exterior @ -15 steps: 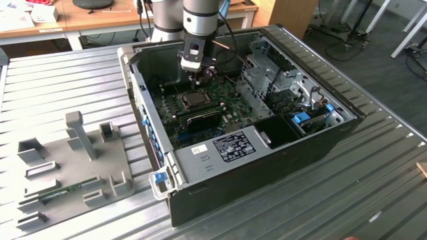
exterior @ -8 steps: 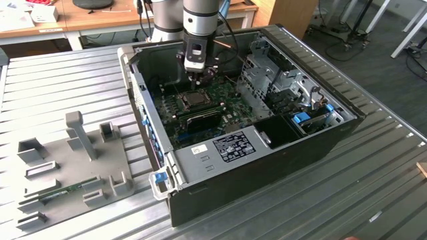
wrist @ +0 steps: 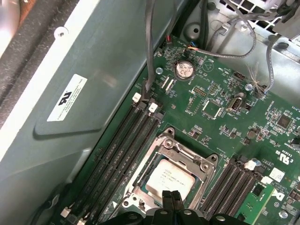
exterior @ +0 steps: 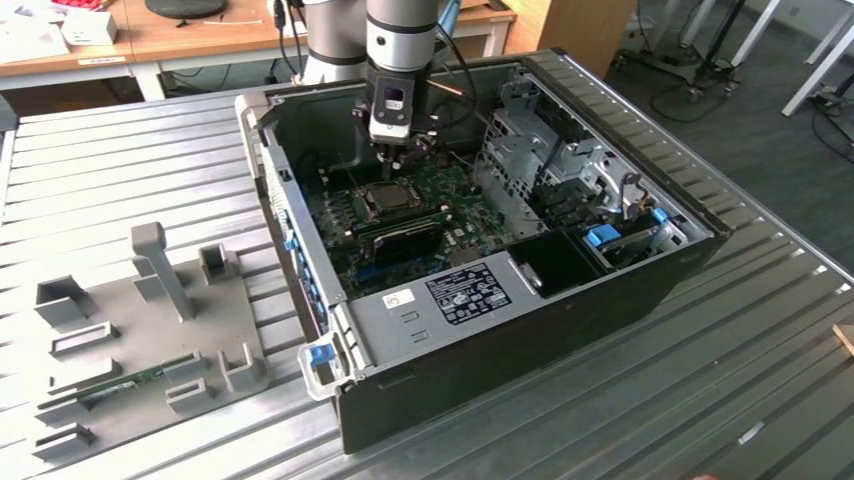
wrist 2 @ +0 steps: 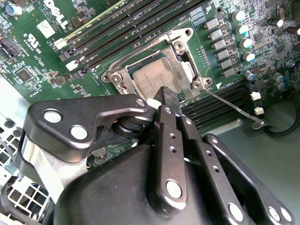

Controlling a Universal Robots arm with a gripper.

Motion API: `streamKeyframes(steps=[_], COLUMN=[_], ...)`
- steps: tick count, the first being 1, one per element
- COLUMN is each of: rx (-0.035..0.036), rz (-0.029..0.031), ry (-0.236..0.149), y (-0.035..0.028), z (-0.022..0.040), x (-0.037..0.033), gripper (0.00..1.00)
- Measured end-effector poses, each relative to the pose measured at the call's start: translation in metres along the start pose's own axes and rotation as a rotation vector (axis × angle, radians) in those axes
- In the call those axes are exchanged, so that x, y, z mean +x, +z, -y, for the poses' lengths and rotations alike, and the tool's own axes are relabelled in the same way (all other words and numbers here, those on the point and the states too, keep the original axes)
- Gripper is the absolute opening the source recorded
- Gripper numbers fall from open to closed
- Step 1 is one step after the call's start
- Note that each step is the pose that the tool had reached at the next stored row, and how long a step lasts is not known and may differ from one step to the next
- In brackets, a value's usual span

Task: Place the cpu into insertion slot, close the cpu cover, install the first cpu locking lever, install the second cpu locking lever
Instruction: 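Close the cpu cover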

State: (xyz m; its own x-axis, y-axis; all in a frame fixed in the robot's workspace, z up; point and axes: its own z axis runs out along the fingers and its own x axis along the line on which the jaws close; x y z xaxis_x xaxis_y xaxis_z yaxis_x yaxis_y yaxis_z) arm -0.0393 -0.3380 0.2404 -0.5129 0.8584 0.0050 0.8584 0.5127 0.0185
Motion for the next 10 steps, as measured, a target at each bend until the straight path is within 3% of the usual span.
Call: streamKeyframes(steps=[7, 10], rx=[0.0000, 0.0001], rz=[0.0000, -0.0006], ry=[-0.002, -0.033], y=[0.0000, 0.0000], z=[0.0000, 0.0000], x=[0.0000, 0.0001], gripper=[0.11, 0.11])
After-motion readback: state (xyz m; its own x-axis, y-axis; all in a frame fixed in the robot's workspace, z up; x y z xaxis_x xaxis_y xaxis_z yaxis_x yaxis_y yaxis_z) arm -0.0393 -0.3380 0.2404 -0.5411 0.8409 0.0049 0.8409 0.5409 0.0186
